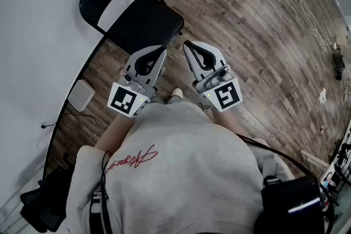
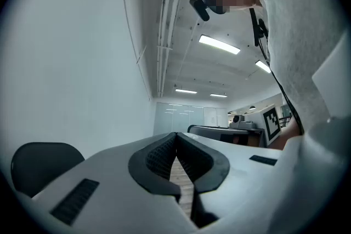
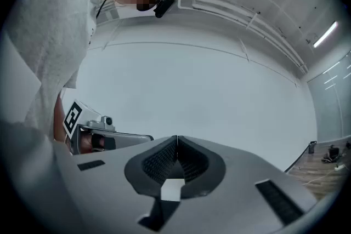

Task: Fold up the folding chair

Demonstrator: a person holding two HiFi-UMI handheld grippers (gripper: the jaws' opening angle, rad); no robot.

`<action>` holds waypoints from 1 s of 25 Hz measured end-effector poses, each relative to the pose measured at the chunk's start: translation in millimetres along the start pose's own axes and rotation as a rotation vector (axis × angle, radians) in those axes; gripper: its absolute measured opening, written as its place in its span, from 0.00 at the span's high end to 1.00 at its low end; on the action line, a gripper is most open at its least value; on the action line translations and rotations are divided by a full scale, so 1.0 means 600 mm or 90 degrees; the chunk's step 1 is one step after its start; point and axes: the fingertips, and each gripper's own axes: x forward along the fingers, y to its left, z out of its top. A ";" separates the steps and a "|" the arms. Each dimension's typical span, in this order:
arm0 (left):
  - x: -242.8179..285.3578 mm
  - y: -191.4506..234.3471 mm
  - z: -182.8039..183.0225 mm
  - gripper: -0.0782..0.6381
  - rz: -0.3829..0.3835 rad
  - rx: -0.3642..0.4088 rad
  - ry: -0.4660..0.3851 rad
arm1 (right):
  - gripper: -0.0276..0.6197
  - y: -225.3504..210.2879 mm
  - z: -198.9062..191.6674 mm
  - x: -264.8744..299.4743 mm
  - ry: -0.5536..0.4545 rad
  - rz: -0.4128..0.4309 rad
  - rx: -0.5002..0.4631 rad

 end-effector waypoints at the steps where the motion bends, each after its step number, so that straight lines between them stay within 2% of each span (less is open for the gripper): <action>1: 0.000 -0.001 0.003 0.87 -0.002 0.001 -0.003 | 0.93 0.001 0.001 0.000 0.000 0.000 -0.004; 15: -0.005 -0.003 0.005 0.87 0.003 0.009 0.000 | 0.93 0.006 0.004 0.002 0.001 0.003 -0.016; 25: -0.024 0.013 -0.015 0.87 0.088 -0.005 0.028 | 0.93 -0.008 0.009 -0.013 -0.022 0.013 -0.018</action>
